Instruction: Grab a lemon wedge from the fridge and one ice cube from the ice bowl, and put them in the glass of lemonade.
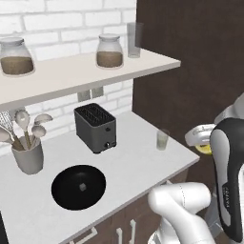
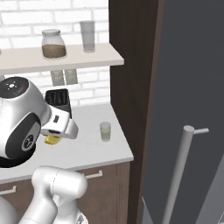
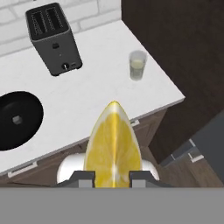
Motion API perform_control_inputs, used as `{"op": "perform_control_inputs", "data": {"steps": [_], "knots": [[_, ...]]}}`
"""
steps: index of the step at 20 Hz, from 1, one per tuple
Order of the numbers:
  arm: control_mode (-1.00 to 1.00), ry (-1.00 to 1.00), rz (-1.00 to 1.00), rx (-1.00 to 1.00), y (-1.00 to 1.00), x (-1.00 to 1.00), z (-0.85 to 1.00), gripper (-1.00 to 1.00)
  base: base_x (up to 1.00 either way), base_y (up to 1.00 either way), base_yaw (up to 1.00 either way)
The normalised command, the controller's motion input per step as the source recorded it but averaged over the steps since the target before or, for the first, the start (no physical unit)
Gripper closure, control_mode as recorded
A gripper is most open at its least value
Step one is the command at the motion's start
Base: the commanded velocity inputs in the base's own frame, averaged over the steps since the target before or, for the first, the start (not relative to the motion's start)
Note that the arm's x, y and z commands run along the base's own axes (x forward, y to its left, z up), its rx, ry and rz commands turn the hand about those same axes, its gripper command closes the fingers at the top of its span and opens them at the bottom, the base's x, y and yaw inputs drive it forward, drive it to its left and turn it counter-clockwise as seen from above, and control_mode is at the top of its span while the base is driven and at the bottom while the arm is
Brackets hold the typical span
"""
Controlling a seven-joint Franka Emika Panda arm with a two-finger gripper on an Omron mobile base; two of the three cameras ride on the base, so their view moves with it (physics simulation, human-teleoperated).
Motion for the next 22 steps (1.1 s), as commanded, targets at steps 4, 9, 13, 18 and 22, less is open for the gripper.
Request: {"op": "perform_control_inputs", "data": {"steps": [4, 9, 13, 18, 22], "knots": [[-1.00, 0.00, -0.18, 0.00, 0.34, 0.31, -0.13, 1.00, 0.00, 0.00, 0.00], [-1.00, 0.00, -0.25, 0.00, 0.52, 0.52, -0.33, 1.00, 0.00, 0.00, 0.00], [-1.00, 0.00, -0.11, -0.01, 0.04, 0.86, -0.27, 1.00, 0.00, 0.00, 0.00], [-1.00, 0.00, -0.02, -0.01, -0.13, 1.00, -0.13, 1.00, 0.00, 0.00, 0.00], [-1.00, 0.03, 0.00, 0.00, -0.31, 1.00, -0.27, 1.00, 0.00, 0.00, 0.00]]}}
